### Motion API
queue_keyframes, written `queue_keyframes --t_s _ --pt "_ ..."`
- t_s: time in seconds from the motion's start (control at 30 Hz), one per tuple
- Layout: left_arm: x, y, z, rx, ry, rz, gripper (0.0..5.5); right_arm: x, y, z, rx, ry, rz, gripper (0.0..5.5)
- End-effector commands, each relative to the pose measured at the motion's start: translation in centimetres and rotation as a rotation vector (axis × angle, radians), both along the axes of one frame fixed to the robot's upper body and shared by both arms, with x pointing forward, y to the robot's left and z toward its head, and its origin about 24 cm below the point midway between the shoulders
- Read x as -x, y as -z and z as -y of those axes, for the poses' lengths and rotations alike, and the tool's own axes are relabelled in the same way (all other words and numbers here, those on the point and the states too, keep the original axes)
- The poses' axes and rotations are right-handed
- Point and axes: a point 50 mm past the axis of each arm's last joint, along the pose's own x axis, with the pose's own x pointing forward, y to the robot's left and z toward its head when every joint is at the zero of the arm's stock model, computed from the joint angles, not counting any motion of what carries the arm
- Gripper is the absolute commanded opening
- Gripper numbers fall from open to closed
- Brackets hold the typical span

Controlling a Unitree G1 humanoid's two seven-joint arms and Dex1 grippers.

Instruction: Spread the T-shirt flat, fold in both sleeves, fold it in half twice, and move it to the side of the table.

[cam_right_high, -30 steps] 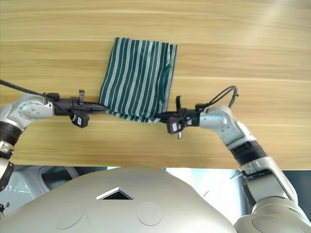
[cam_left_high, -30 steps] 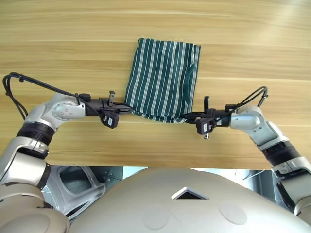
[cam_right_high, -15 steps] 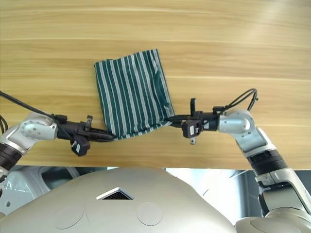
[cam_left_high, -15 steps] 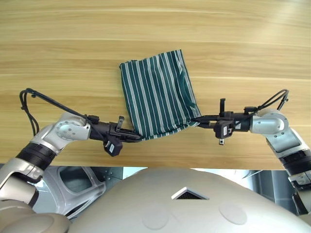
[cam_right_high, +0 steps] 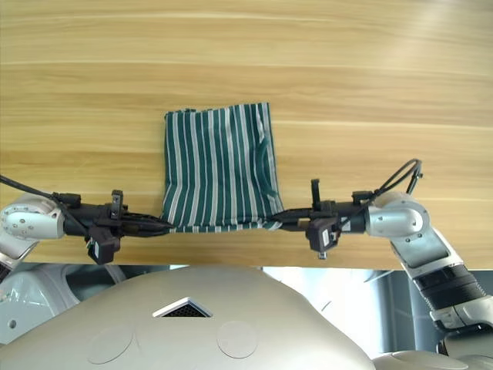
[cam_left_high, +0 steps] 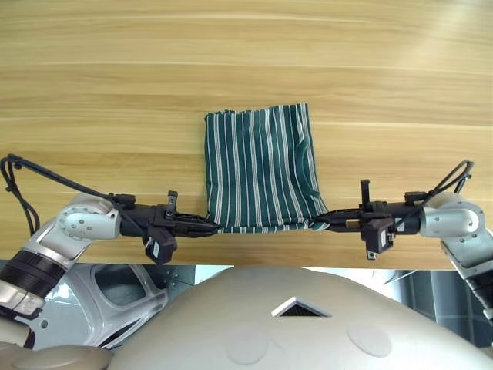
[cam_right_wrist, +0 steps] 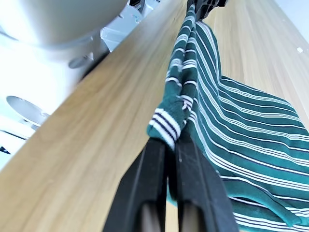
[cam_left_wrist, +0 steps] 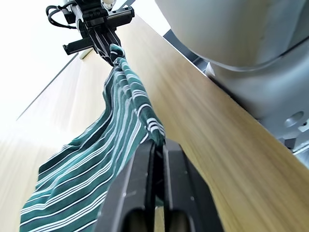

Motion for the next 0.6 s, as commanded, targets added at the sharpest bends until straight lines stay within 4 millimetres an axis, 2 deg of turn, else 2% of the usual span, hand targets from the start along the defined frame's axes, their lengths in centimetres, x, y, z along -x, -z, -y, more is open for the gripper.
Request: queue_keyframes --t_s 0.03,0.1,0.2,0.4,0.6 --pt "0.9 -0.8 -0.5 0.035 -0.021 -0.001 0.04 0.6 -1.2 0.8 -0.022 -0.004 0.016 0.05" --pt "1.2 -1.2 -0.6 0.076 -0.040 -0.002 0.04 0.5 -1.8 1.0 -0.042 0.010 0.031 0.05" --pt "0.4 -1.8 -0.9 0.126 -0.088 0.017 0.04 -0.1 -2.4 1.0 -0.075 0.035 0.060 0.05" --pt "-3.3 -0.9 -1.7 0.106 -0.255 0.084 0.04 -3.6 -2.8 0.1 -0.114 0.165 0.161 0.05" --pt "-6.7 0.2 -2.4 0.094 -0.413 0.112 0.04 -6.2 -1.5 -1.1 -0.068 0.242 0.211 0.05"
